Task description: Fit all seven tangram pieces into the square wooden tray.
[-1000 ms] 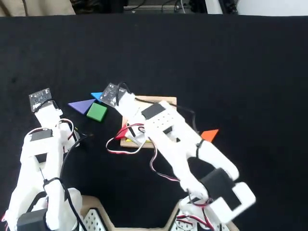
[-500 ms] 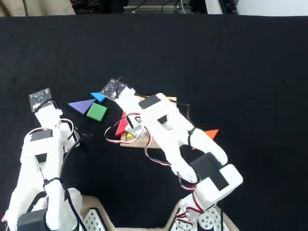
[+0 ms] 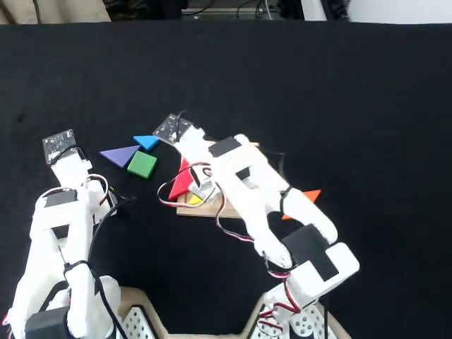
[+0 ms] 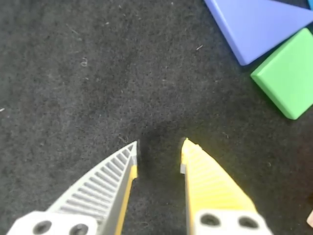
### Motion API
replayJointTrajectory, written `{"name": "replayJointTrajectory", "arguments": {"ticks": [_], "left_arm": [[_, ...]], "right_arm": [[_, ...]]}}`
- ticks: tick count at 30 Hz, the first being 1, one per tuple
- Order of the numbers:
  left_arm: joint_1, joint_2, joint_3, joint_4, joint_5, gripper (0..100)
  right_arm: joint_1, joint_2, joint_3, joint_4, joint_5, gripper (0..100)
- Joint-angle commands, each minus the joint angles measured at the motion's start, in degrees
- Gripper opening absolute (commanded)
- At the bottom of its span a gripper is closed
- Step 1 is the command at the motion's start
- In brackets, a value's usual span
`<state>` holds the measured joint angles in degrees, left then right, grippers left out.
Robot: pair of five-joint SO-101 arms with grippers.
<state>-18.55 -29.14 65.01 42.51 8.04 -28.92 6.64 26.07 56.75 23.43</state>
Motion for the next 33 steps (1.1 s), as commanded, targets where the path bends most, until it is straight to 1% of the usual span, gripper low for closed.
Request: {"name": "replayJointTrajectory", "arguments": {"ticks": [1,12,18,22,24,30,33], "left_arm": [[0.7,-1.5,-0.2,-0.9,-0.2,15],[0.7,-1.5,-0.2,-0.9,-0.2,15],[0.7,-1.5,-0.2,-0.9,-0.2,15],[0.7,-1.5,-0.2,-0.9,-0.3,15],[0.7,-1.5,-0.2,-0.9,-0.3,15],[0.7,-1.5,-0.2,-0.9,-0.3,15],[0.7,-1.5,-0.2,-0.9,-0.3,15]], "right_arm": [[2.0,-2.8,-3.6,-1.6,-0.3,1.1],[3.5,0.7,-2.4,-0.4,-0.1,1.1],[-2.1,-3.4,1.7,0.5,-0.6,1.1],[-3.5,-7.7,3.1,0.7,-4.2,1.1],[-2.1,-10.2,3.4,1.1,-4.5,1.1],[6.3,-17.3,5.1,0.4,-4.1,1.1],[6.4,-16.6,5.2,-0.4,-4.1,1.1]]}}
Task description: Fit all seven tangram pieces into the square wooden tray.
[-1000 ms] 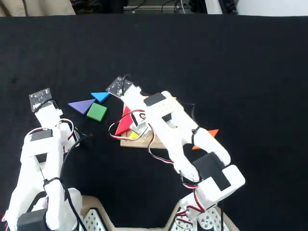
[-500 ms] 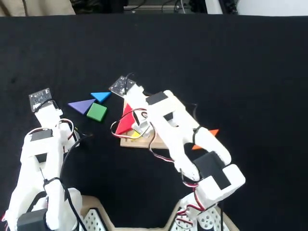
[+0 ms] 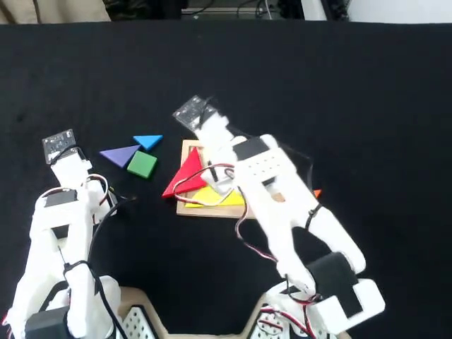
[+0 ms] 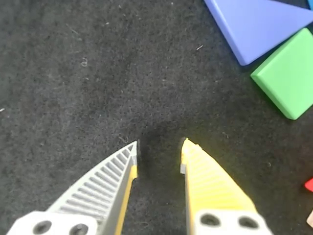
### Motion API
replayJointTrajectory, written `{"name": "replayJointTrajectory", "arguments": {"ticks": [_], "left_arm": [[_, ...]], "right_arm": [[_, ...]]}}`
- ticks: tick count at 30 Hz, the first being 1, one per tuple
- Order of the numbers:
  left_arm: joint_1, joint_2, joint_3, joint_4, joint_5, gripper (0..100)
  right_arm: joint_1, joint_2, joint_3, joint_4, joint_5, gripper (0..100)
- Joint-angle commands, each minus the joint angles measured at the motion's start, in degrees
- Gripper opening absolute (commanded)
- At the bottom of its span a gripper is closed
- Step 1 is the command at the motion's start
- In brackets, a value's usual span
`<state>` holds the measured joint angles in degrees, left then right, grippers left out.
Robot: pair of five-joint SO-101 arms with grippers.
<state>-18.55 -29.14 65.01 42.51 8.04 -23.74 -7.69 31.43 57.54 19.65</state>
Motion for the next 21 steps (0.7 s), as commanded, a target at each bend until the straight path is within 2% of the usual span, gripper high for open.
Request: {"name": "replayJointTrajectory", "arguments": {"ticks": [1,9,15,21], "left_arm": [[0.7,-1.5,-0.2,-0.9,-0.3,15],[0.6,-1.5,-0.2,-0.9,-0.3,15],[0.6,-1.5,-0.2,-0.9,-0.3,15],[0.5,-1.5,-0.2,-0.9,-0.3,15]], "right_arm": [[1.1,-1.4,-0.1,-1.2,-0.4,1.1],[1.8,7.1,-0.9,-4.2,1.8,1.1],[1.9,13.1,-3.6,-1.5,1.8,1.1],[1.1,12.3,-3.1,3.3,2.1,1.1]]}}
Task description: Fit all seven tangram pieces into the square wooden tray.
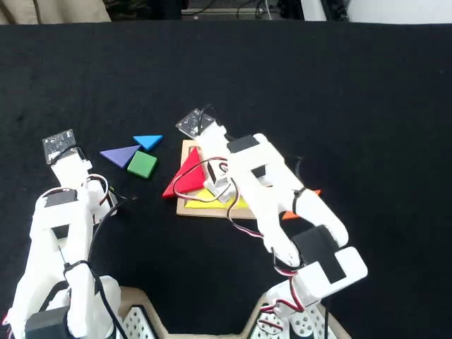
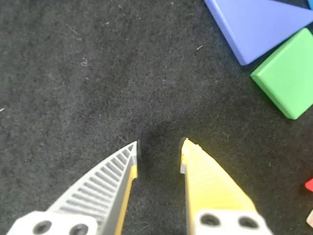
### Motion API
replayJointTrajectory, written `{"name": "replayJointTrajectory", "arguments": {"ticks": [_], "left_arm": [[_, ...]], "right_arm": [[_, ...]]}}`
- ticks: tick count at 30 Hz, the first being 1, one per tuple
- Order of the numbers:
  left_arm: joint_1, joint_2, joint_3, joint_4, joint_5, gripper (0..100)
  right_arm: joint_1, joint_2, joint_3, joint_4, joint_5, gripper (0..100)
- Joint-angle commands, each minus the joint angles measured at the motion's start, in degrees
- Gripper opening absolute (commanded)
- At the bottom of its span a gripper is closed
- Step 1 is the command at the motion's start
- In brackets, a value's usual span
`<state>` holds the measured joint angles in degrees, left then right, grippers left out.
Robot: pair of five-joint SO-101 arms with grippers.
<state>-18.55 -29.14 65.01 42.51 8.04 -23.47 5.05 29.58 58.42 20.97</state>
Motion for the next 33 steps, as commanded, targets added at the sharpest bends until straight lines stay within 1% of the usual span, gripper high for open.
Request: {"name": "replayJointTrajectory", "arguments": {"ticks": [1,6,11,15,18,20,27,33], "left_arm": [[0.6,-1.5,-0.2,-0.9,-0.3,15],[0.7,-1.5,-0.2,-0.9,-0.3,15],[0.7,-1.5,-0.2,-0.9,-0.3,15],[0.7,-1.5,-0.2,-0.9,-0.3,15],[0.7,-1.5,-0.2,-0.9,-0.3,15],[0.7,-1.5,-0.2,-0.9,-0.3,15],[0.7,-1.5,-0.2,-0.9,-0.3,15],[0.7,-1.5,-0.2,-0.9,-0.3,15]], "right_arm": [[0.4,-0.8,-1.2,3.1,0.8,1.1],[-1.8,-5.0,2.0,3.5,0.4,1.1],[-2.3,-13.3,3.3,3.3,0.3,1.1],[-6.6,-16.2,2.9,1.8,0.3,1.1],[-9.8,-14.8,1.3,1.1,0.3,1.1],[-10.5,-12.5,-0.9,1.4,0.2,1.1],[-10.5,-2.2,-7.3,1.0,-1.3,1.1],[-10.5,2.8,-11.6,1.3,-1.3,1.1]]}}
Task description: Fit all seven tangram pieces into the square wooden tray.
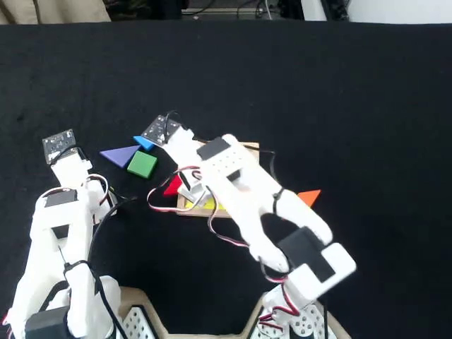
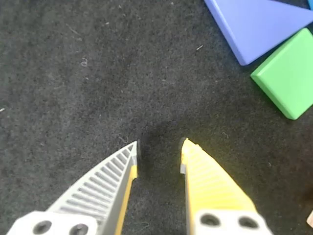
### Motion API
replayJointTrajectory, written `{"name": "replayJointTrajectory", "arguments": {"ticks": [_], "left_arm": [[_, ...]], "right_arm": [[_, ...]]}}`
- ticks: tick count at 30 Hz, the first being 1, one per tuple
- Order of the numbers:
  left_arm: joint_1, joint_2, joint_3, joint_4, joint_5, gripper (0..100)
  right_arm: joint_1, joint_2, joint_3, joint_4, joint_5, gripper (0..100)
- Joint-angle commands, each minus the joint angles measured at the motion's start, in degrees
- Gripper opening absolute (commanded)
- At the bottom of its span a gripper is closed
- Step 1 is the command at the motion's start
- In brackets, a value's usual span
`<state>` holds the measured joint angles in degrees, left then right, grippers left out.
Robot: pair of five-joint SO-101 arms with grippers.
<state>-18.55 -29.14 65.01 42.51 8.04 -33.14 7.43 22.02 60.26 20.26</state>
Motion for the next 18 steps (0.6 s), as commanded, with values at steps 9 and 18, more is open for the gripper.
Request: {"name": "replayJointTrajectory", "arguments": {"ticks": [9,18], "left_arm": [[0.7,-1.5,-0.2,-0.9,-0.3,15],[0.7,-1.5,-0.2,-0.9,-0.3,15]], "right_arm": [[-0.9,1.6,-4.7,-1.0,-0.6,1.1],[-0.6,2.3,-4.8,-2.2,-0.7,1.1]]}}
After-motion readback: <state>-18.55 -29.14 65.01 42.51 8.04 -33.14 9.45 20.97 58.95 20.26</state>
